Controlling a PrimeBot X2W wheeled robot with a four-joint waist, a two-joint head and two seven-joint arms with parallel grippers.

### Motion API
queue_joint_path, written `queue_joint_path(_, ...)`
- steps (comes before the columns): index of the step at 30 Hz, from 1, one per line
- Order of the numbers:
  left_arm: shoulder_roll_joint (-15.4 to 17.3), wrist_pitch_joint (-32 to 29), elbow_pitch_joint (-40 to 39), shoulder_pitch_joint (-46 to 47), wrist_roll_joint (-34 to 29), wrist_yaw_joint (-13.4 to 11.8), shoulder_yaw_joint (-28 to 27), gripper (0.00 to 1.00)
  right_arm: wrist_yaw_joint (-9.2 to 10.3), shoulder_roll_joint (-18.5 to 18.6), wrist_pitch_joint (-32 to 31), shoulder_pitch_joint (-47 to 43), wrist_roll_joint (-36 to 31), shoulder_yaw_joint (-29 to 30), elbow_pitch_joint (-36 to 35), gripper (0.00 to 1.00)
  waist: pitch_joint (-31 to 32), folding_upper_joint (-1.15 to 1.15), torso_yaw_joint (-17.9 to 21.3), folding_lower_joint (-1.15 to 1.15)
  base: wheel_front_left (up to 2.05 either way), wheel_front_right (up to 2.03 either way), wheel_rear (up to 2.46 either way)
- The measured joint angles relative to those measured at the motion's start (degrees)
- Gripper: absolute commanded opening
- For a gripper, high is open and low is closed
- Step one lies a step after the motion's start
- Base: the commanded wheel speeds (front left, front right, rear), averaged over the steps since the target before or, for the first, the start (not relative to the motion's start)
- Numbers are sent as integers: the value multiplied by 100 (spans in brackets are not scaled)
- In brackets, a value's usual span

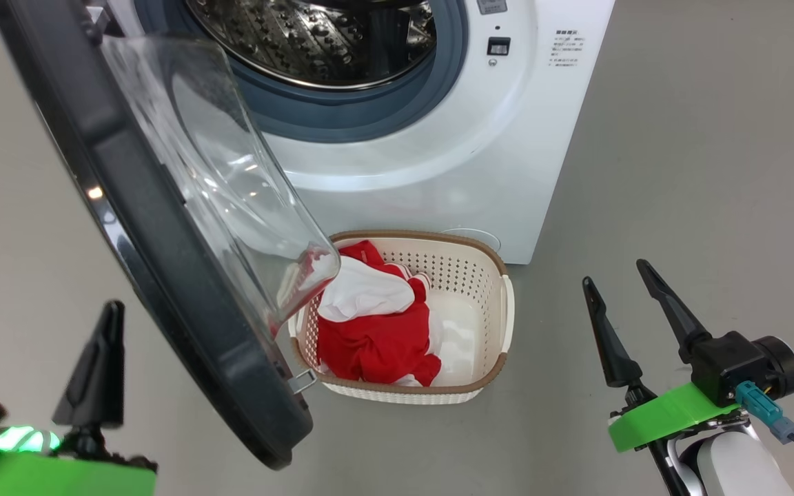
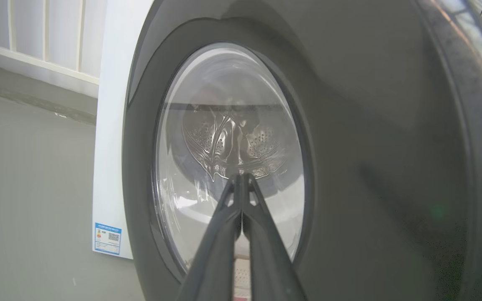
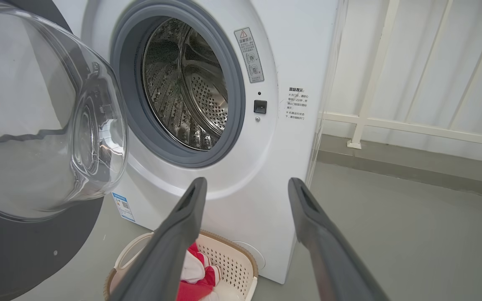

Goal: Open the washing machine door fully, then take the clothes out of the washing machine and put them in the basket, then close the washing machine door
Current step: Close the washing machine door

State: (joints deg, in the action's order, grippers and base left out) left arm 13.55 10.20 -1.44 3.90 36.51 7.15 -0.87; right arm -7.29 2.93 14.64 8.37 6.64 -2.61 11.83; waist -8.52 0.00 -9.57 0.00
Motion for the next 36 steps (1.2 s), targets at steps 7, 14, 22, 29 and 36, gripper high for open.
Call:
queue_joint_path(7,-375,-840,-445,272,2228,-64,-654,0,0,0,0,2,0,20,8,100,-23,0,1,0,0,0,0)
queue_joint_path(14,-712,-1603,-714,569,3960,-673,-1129,0,0,0,0,3,1,23,8,100,-45,0,4,0,0,0,0)
queue_joint_path(22,-801,-2554,-1040,816,5486,-1525,-1416,0,0,0,0,4,45,26,7,100,-74,0,5,0,0,0,0)
queue_joint_path(29,-799,-3047,-1402,883,6068,-1898,-1452,0,0,-1,0,5,62,27,18,100,-102,0,35,0,0,0,0)
queue_joint_path(36,-754,-3390,-1706,843,6206,-1991,-1337,0,0,0,0,6,85,27,25,100,-130,0,78,0,0,0,0)
